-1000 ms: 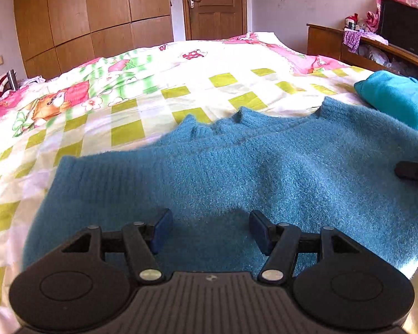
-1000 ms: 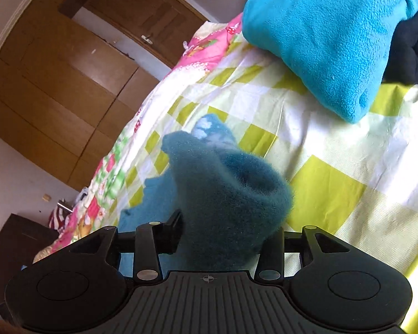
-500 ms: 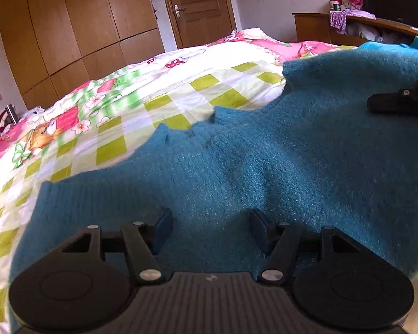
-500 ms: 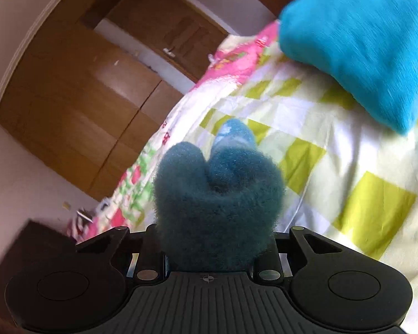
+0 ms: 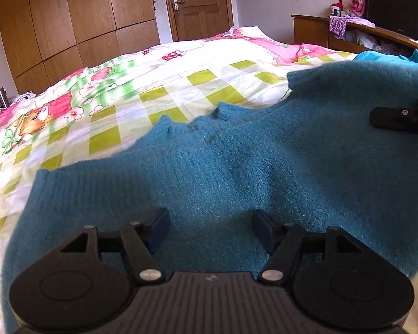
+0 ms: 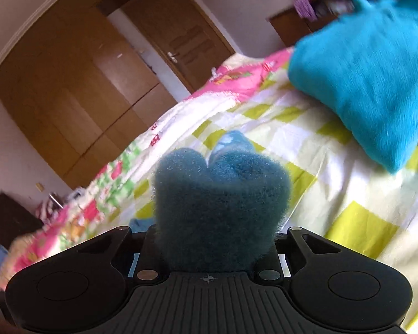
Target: Fold small clothes
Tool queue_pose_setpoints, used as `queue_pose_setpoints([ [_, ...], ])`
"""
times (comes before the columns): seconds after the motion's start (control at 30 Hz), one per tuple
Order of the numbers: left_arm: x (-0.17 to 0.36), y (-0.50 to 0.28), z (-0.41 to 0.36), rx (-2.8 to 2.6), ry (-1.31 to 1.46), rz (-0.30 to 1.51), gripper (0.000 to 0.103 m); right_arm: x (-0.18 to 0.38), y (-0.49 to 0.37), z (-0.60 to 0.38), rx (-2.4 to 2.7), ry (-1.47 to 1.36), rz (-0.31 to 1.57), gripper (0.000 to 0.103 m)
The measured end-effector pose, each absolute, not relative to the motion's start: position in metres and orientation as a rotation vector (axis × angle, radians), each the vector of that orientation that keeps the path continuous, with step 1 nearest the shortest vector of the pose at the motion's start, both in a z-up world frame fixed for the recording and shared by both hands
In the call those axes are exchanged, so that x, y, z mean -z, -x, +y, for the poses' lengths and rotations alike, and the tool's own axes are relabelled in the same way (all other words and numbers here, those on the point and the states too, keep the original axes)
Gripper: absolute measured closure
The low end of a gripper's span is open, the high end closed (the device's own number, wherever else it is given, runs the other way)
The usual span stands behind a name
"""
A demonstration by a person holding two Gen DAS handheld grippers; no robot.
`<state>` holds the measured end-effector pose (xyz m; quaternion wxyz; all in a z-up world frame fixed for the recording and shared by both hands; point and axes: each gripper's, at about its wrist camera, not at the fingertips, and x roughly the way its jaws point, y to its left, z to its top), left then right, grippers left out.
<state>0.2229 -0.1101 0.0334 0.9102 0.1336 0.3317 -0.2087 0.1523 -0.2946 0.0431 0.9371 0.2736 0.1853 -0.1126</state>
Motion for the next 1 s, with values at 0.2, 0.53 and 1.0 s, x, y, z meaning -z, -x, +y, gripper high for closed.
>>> queue_pose_setpoints([
  [0.2, -0.035, -0.221, -0.11, 0.427, -0.288, 0.685, 0.024, -0.06, -0.158, -0.218, 0.213, -0.114, 0.323, 0.079],
  [0.53, -0.048, -0.222, -0.093, 0.42, -0.23, 0.68, 0.023, -0.062, -0.164, -0.26, 0.187, -0.302, 0.385, 0.08],
  [1.0, -0.035, -0.217, 0.0, 0.282, -0.055, 0.632, 0.023, -0.108, -0.199, -0.14, -0.043, -0.044, 0.355, 0.08],
])
